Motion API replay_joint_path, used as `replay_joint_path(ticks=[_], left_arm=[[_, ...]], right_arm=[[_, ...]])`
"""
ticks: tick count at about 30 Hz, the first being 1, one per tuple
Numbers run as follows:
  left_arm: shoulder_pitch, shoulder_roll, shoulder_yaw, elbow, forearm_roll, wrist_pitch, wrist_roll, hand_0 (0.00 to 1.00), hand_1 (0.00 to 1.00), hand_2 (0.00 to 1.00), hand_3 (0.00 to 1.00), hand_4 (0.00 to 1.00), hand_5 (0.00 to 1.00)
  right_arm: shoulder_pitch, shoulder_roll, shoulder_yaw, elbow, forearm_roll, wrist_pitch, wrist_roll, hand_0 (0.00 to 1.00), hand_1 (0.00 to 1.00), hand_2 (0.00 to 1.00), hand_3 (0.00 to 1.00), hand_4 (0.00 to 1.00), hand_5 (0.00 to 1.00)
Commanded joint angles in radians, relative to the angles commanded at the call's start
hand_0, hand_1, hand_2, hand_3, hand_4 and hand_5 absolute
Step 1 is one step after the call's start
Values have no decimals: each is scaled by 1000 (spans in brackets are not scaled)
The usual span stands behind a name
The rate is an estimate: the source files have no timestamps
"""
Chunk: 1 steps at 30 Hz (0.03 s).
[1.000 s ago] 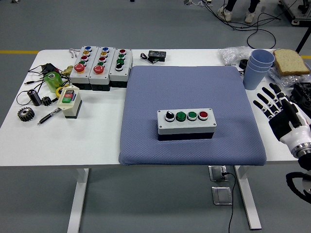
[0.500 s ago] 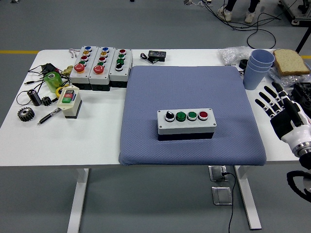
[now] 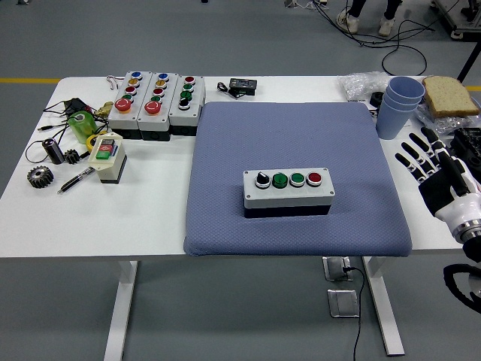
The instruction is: Pick up the button,place it on the desk,press the button,press the button
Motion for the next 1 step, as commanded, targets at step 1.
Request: replay_joint_path(ticks=[1], left_arm=[[0, 0, 1, 0, -2, 0, 0, 651, 721, 762, 665, 409, 749]], right_arm=[[0, 0, 1, 0, 0, 0, 0, 702, 648, 682, 648, 784, 313]])
